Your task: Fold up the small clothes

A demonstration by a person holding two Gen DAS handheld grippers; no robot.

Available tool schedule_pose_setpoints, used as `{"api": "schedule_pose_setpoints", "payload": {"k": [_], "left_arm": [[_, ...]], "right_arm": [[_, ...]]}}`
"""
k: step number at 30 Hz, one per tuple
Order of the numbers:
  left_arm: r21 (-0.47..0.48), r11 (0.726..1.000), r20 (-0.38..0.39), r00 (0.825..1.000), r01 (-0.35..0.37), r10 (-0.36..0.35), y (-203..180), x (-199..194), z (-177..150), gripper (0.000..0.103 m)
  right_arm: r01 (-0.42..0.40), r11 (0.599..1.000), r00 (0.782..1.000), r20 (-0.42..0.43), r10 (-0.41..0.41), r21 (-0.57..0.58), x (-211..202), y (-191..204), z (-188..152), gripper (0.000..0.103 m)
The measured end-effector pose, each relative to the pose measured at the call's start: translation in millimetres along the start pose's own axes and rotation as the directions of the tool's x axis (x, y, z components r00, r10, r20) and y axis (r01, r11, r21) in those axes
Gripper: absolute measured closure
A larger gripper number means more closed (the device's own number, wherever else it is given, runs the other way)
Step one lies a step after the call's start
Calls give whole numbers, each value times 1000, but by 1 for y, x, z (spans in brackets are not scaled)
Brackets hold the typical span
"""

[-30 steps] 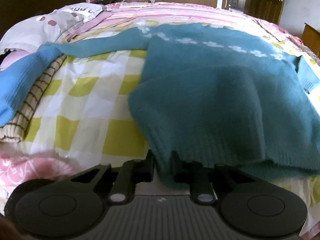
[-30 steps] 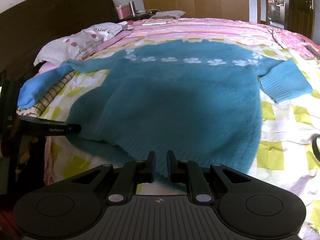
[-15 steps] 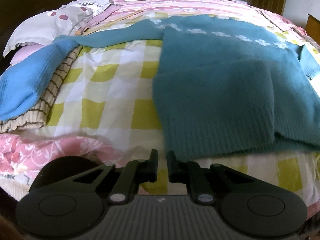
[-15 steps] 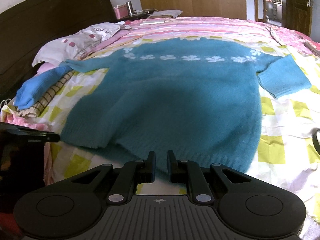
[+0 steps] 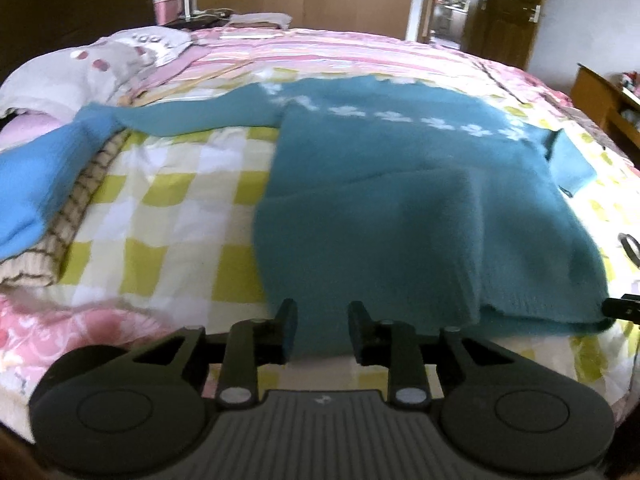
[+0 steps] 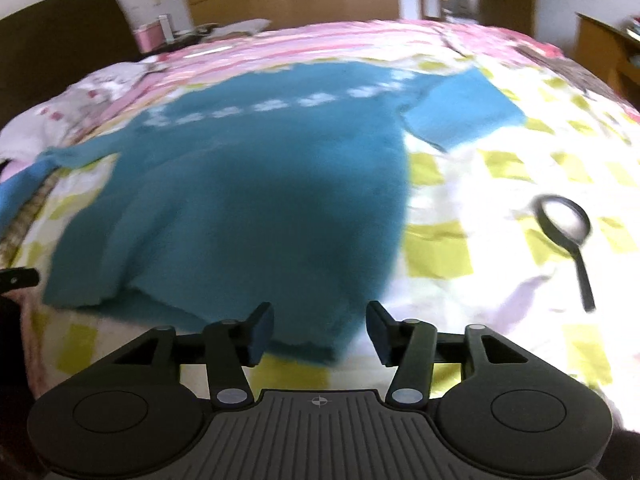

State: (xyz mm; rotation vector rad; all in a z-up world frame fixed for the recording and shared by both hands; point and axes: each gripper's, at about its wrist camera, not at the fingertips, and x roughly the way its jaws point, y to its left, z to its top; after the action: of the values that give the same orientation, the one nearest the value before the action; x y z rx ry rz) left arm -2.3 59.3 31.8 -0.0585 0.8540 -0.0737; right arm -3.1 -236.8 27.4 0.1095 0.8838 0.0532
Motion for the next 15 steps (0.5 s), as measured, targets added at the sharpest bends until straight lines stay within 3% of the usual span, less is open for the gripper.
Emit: {"api": "schedule_pose_setpoints", "payload": {"k": [7,9,12,15], "left_arm": [[-1,1000,-12,999,30,-30,-4,11,1,67],[-1,999,-15,999,38,-38,-4,12,1,67],[20,999,-10,999,46,-46,-6,12,3,66],[46,997,3,998,57,-57,-9,10,7,65]], "right_arm": [[-83,984,995,-46,91,155,22,-13,5,53],[-81,984,994,-61,92,159,27,-13,6,78],[-104,984,991,-73,116,147,23,-15,9,89],[-74,994,994,-80,80,75,9,-17,15,91]]}}
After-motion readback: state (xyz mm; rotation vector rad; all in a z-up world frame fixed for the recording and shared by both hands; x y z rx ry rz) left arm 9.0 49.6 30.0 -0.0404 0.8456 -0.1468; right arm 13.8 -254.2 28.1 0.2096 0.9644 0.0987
